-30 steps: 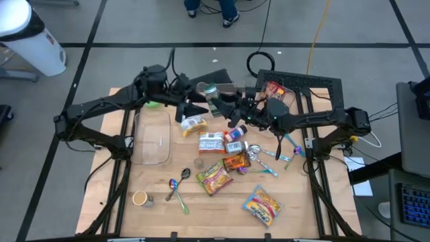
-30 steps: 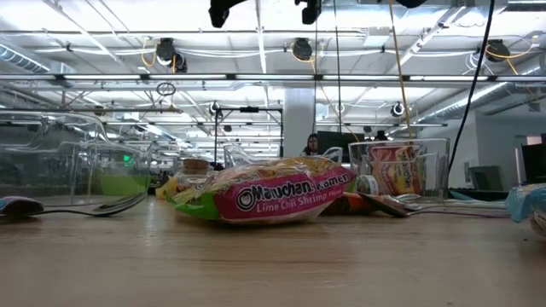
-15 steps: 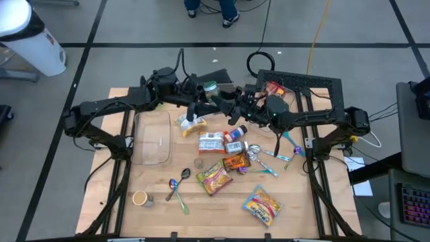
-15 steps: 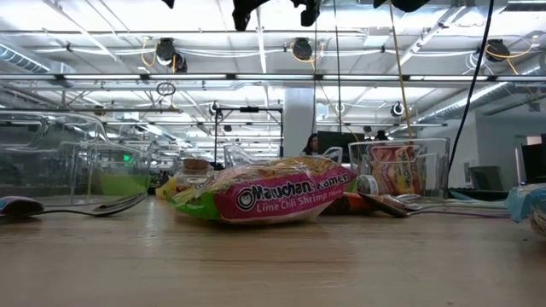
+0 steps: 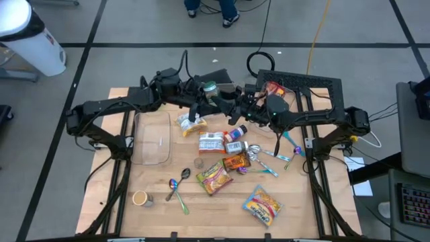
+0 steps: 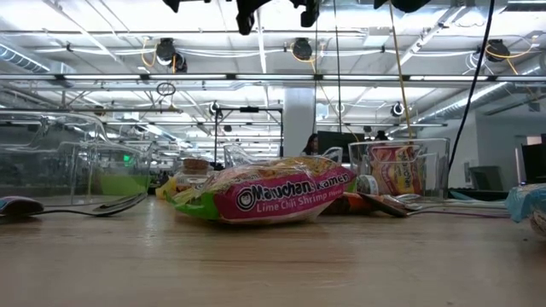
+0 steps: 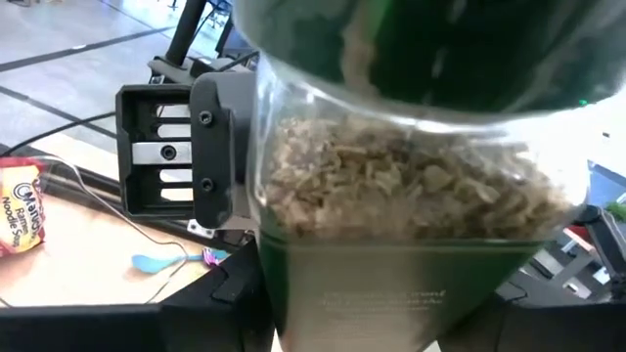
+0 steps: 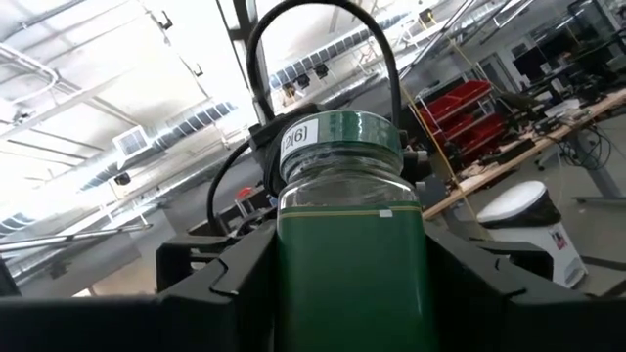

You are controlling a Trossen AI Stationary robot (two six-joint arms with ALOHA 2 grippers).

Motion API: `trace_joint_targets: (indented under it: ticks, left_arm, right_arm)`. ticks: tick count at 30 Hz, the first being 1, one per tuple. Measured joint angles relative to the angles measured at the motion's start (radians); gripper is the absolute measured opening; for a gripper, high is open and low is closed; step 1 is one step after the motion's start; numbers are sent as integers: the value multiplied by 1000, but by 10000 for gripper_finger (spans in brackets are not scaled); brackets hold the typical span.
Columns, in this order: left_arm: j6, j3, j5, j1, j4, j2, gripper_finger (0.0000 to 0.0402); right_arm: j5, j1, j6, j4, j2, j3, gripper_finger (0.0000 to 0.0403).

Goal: Pick & Place Food Item
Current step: Put the green spice bottle into the middle transparent bin

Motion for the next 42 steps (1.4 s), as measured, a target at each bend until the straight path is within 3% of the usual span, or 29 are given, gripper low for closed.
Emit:
trace_joint_targets:
  ticks: [5,10,14,21,27,31,34,37,42]
  left_arm:
    - [11,0,19,1,-4,-1,204]
    - [49,0,56,-1,-58,-13,204]
    - [97,0,74,1,-152,-41,204]
    - [205,0,87,3,-392,-110,204]
    - [284,22,80,-14,-610,-124,204]
    - [405,116,-28,-48,-814,-94,204]
    - [474,193,-107,-67,-952,-66,204]
    - [511,270,-150,-79,-1043,-42,204]
    - [546,350,-226,-103,-1166,3,204]
  right_arm:
    - [0,0,-6,0,0,0,196]
    - [-7,1,-59,9,-8,0,247]
    - [-34,-9,-101,-14,-31,0,265]
    - [-237,-87,-19,-163,-103,10,259]
    - [-444,-128,-58,-548,-120,188,249]
    - [-509,-131,-157,-847,-69,358,248]
    - [-561,-133,-191,-973,-20,442,248]
    - [-604,-134,-194,-997,24,487,249]
    - [-579,-119,-223,-975,69,489,249]
